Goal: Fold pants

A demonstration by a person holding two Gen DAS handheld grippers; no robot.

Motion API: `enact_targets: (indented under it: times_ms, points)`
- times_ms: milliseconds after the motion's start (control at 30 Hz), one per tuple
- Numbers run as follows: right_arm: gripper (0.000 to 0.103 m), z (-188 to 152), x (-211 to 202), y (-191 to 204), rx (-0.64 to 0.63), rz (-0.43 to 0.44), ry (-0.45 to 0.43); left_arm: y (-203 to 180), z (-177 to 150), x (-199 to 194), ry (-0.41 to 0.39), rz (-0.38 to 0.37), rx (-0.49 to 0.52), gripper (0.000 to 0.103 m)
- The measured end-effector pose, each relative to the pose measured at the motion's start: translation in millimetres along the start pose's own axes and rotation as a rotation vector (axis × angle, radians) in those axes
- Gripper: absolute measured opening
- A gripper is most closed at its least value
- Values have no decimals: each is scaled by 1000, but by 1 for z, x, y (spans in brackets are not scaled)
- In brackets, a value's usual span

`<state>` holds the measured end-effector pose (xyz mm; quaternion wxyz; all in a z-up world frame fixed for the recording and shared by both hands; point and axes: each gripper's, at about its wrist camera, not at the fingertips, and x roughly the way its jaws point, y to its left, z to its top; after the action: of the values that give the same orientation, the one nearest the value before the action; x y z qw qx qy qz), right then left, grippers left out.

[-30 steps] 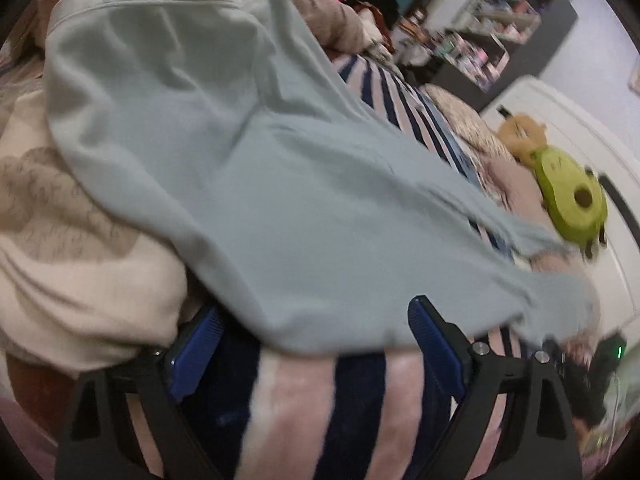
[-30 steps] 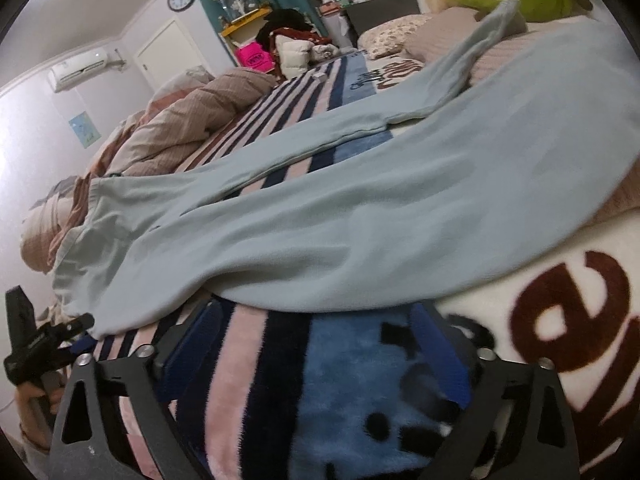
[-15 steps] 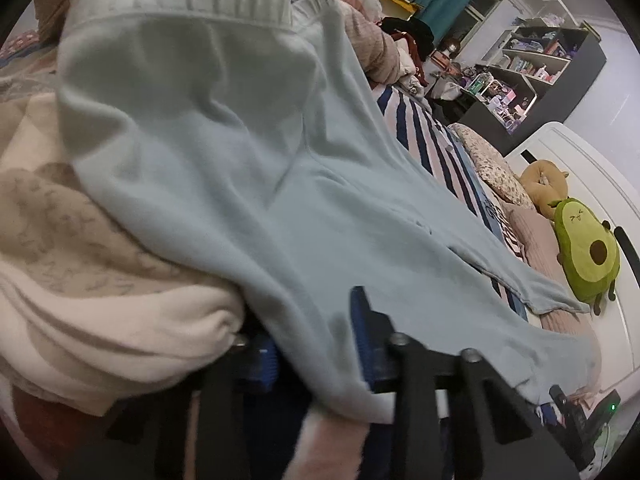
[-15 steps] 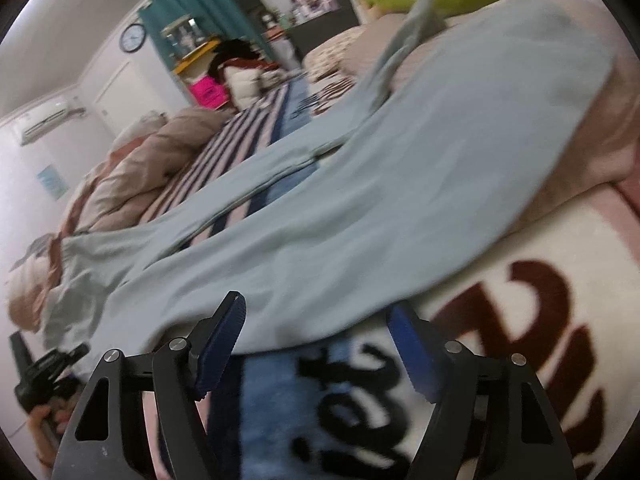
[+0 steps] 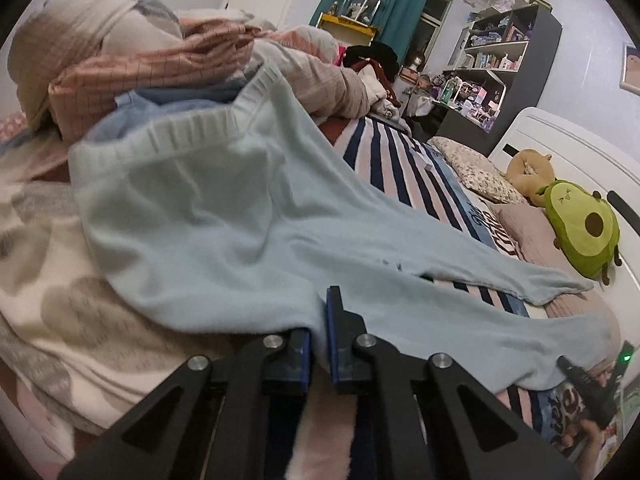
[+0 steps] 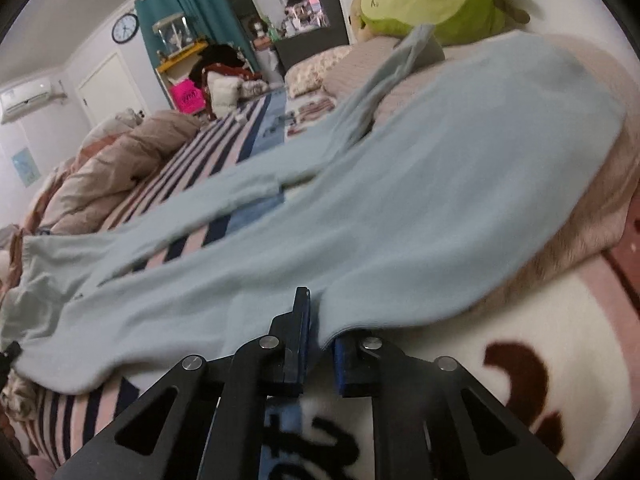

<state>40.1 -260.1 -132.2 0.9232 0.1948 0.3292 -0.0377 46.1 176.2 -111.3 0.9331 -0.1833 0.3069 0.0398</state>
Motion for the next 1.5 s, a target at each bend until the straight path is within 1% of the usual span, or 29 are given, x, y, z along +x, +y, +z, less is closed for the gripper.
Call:
enact_targets:
  times_ms: [100,200,333,400,467,600,733,833,933,1000,1067,1100,1133,1167,1200,1233,1267,1367,1400,1433,1467,1500]
  points:
    - [3,14,-8,6,-31,22,-51,1,9,-2,-14,-4,7,5]
    - [3,32,-11,14,-64,70,-76,-5,24,3,-10,-7,59,5]
    - [3,64,-4,22,-77,135,-71,-14,52,12,-16,-24,105,5]
    - [3,81,3,25,-71,180,-54,-21,68,22,-9,-46,132,5]
    - [3,93,11,32,-82,196,-41,-27,86,37,7,-60,157,5]
    - [3,122,40,51,-139,166,-16,-37,119,66,25,-54,204,5]
    - [3,151,70,65,-162,145,6,-46,153,108,46,-21,246,5]
    - [3,175,98,74,-172,107,10,-49,169,141,62,7,264,5]
    - [3,190,123,78,-192,74,23,-49,183,178,81,47,284,5]
    - [3,195,145,84,-231,49,39,-44,189,206,92,90,282,5]
    - [4,195,160,85,-262,18,40,-45,186,224,97,127,292,6]
    - [8,194,170,87,-284,3,45,-48,183,232,116,149,317,6]
    - [28,192,176,88,-307,2,60,-51,180,239,138,165,346,11]
    - [56,190,179,89,-325,7,79,-55,177,241,157,155,369,30]
    - [64,186,184,93,-358,13,128,-58,175,241,168,123,380,45]
    - [67,183,184,94,-381,15,148,-61,173,232,165,64,381,70]
    - [67,178,180,96,-405,8,148,-63,173,223,156,32,384,79]
    - [69,169,160,96,-454,-13,128,-75,175,187,107,-27,437,80]
    - [69,167,148,94,-454,4,123,-77,177,172,85,-41,455,81]
    - [72,165,139,92,-449,20,122,-78,178,160,71,-43,472,87]
    - [75,164,128,90,-438,34,119,-79,180,147,61,-46,501,89]
    - [76,163,116,86,-423,40,114,-79,180,139,63,-51,525,89]
